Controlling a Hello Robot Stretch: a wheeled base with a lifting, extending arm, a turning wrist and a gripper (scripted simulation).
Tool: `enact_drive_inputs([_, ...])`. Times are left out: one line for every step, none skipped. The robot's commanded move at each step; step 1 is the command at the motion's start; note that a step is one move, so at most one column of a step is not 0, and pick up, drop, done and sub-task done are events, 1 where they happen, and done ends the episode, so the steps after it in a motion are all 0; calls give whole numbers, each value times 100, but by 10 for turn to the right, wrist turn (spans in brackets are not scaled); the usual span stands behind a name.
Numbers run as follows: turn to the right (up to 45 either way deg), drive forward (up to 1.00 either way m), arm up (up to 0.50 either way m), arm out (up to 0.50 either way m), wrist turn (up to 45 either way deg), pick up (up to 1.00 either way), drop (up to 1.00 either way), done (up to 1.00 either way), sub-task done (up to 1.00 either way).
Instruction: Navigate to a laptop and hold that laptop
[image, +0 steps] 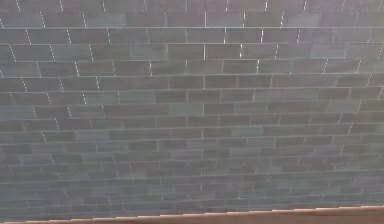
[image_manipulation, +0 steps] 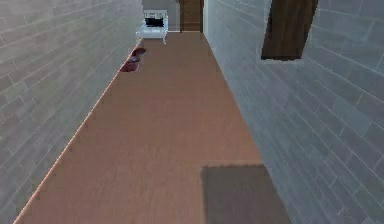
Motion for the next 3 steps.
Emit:
enact_drive_inputs([450,0,0,0,0,0,0,0,0])
enact_drive_inputs([390,0,0,0,0,0,0,0,0])
enact_drive_inputs([0,100,0,0,0,0,0,0,0])
